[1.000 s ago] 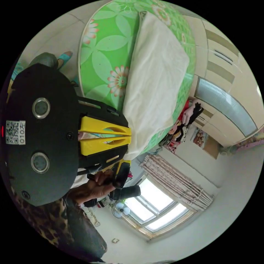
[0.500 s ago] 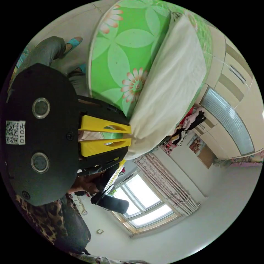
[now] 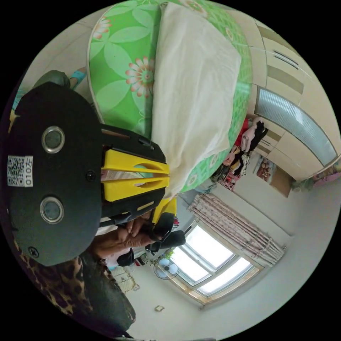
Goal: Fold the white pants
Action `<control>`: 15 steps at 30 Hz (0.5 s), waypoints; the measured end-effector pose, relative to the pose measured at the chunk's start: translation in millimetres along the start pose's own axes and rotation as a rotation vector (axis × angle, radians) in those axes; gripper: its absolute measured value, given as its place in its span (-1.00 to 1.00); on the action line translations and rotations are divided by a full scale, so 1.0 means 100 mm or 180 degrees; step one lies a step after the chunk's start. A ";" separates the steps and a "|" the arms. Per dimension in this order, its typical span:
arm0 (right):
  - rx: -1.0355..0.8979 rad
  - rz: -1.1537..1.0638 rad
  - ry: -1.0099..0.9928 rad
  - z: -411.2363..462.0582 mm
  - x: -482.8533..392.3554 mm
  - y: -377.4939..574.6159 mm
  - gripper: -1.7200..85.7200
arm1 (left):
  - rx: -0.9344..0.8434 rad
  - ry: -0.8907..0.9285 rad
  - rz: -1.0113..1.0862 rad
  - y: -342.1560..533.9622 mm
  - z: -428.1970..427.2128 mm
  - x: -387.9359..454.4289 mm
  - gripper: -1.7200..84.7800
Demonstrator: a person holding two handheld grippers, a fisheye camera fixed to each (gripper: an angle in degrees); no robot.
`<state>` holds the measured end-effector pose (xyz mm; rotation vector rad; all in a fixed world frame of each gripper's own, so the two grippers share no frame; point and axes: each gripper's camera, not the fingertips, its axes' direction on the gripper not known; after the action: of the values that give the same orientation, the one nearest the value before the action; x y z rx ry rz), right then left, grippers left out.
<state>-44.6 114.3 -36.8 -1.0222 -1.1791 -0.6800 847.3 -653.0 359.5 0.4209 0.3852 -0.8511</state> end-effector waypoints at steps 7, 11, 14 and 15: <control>-0.0153 0.0182 0.0468 -0.04 0.39 -0.16 -0.79 | -0.0330 -0.0214 -0.0106 -0.30 0.30 0.04 -0.96; -0.0093 0.0228 0.0043 -0.19 0.64 -0.17 -0.87 | -0.0301 0.0065 0.0017 -0.41 0.30 0.11 -0.96; -0.0101 0.0348 -0.0086 -0.31 0.82 -0.20 -0.88 | -0.0387 0.0037 0.0030 -0.48 0.36 0.06 -0.96; -0.0184 0.0372 -0.0082 -0.34 0.88 -0.20 -0.89 | -0.0399 0.0053 -0.0006 -0.50 0.37 0.04 -0.96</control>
<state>-23.4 82.1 51.8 -1.1423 -1.1179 -0.6131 816.4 -703.1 379.3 0.3115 0.4518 -0.8208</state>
